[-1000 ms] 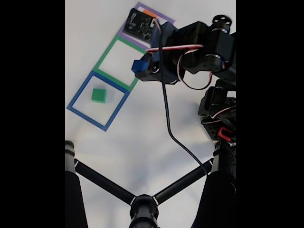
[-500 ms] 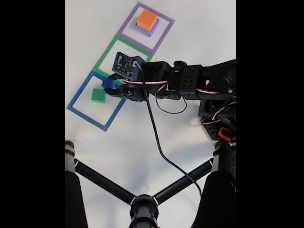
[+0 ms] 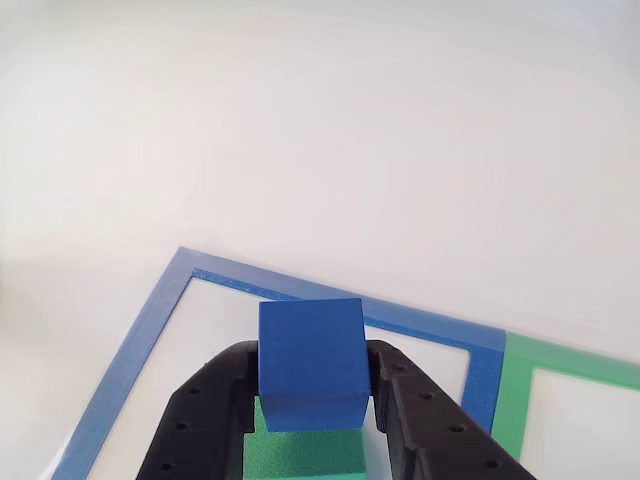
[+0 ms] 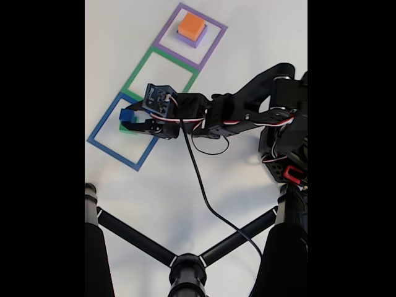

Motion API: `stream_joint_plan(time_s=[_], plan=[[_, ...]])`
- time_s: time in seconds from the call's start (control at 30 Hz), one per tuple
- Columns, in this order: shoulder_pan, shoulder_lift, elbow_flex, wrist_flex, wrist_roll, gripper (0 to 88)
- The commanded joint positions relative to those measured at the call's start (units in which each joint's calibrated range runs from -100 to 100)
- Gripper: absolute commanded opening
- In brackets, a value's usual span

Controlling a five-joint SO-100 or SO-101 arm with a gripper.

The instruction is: Tower of hanoi

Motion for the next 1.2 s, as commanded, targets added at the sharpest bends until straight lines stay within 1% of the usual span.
stream_joint_plan(time_s=[0.0, 0.33, 1.03, 1.07, 1.17], plan=[[-1.03, 2.64, -4.67, -3.05, 0.59, 1.5], [-1.87, 1.92, -3.31, -2.72, 0.59, 1.5], [0.12, 1.19, -0.95, -2.56, 0.59, 1.6], [0.19, 1.35, -0.95, -2.56, 0.59, 2.6], [0.57, 2.08, -1.04, -2.72, 0.59, 13.2]])
